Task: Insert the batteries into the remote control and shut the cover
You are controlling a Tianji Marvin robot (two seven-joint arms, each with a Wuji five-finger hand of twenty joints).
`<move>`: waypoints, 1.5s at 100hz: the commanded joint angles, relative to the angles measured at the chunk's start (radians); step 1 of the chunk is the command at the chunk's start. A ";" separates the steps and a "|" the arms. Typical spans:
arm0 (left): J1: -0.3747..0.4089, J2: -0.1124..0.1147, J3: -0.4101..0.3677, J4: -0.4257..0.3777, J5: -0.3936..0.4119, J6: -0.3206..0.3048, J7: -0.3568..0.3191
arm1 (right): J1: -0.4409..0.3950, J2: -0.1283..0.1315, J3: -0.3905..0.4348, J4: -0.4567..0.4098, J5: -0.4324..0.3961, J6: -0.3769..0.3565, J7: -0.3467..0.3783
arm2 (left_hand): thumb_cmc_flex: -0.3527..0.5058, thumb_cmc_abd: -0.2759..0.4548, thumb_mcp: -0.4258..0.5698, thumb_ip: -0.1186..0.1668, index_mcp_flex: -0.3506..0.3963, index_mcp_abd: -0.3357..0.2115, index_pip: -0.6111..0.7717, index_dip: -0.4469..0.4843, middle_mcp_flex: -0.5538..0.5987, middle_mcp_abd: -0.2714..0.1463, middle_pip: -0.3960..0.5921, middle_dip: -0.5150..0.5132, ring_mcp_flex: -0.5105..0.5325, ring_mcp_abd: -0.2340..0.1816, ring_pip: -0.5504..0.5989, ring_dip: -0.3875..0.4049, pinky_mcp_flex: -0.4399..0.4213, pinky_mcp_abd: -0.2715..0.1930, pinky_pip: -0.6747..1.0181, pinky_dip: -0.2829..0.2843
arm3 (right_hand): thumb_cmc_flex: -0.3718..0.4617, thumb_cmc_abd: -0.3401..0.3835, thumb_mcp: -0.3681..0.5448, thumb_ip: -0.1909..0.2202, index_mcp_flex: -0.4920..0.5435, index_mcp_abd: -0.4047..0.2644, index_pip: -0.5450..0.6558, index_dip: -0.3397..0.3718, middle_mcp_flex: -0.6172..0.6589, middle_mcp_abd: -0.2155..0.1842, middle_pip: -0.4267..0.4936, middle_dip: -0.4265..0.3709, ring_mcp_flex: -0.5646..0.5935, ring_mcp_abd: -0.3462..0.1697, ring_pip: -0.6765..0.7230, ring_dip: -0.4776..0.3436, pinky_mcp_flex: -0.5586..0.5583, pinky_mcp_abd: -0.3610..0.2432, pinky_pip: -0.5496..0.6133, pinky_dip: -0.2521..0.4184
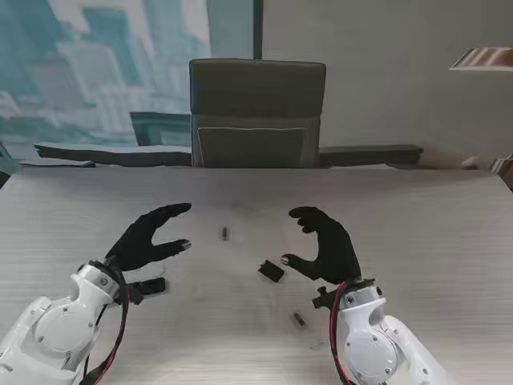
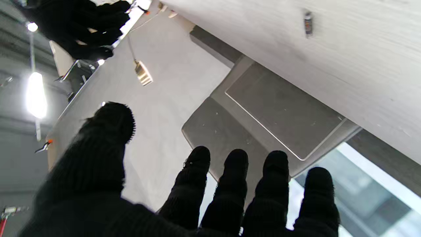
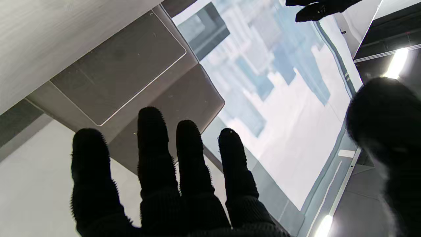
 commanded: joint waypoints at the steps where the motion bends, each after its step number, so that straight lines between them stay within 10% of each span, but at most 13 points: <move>1: 0.008 -0.003 0.004 -0.013 0.010 0.017 -0.003 | -0.006 -0.002 0.001 -0.006 0.001 -0.007 0.016 | -0.023 0.024 -0.020 -0.008 0.008 -0.009 0.004 -0.006 0.011 0.003 -0.002 0.002 0.007 0.009 0.006 0.007 0.000 0.001 0.002 0.023 | -0.041 0.015 -0.002 -0.012 -0.011 -0.016 0.014 0.009 -0.008 -0.015 0.011 0.011 -0.001 -0.027 0.006 0.007 -0.001 -0.010 0.020 0.013; 53: 0.097 -0.005 -0.014 -0.118 0.231 0.178 0.068 | 0.039 -0.005 -0.009 0.027 0.063 -0.017 0.062 | -0.026 0.024 0.023 0.002 0.037 -0.008 0.023 0.000 0.036 -0.007 0.032 0.016 0.036 0.005 0.030 0.021 0.005 -0.001 0.046 0.040 | -0.025 0.037 -0.018 -0.007 0.009 -0.021 0.008 0.005 0.004 -0.010 0.004 0.008 0.010 -0.017 0.008 0.007 -0.001 -0.008 0.021 0.016; 103: 0.141 0.041 -0.091 -0.192 0.596 0.333 -0.126 | 0.076 -0.006 -0.019 0.060 0.074 0.010 0.072 | -0.096 -0.061 0.263 -0.043 0.044 -0.027 0.106 0.012 0.004 -0.048 0.137 0.037 0.051 -0.038 0.100 0.056 -0.011 -0.023 0.242 0.046 | 0.000 0.062 -0.036 0.000 0.026 -0.019 0.002 0.004 0.019 -0.003 0.003 0.008 0.020 -0.012 0.019 0.010 0.002 -0.013 0.026 0.017; 150: 0.218 0.058 -0.133 -0.177 0.768 0.407 -0.277 | 0.084 -0.006 -0.028 0.065 0.078 0.040 0.078 | -0.116 -0.101 0.338 -0.054 -0.012 -0.118 0.182 0.018 -0.036 -0.072 0.168 0.048 0.010 -0.061 0.090 0.045 -0.039 -0.028 0.234 0.012 | 0.017 0.074 -0.048 0.006 0.038 -0.016 -0.002 0.003 0.028 0.004 0.001 0.007 0.028 -0.004 0.025 0.012 -0.001 -0.019 0.034 0.017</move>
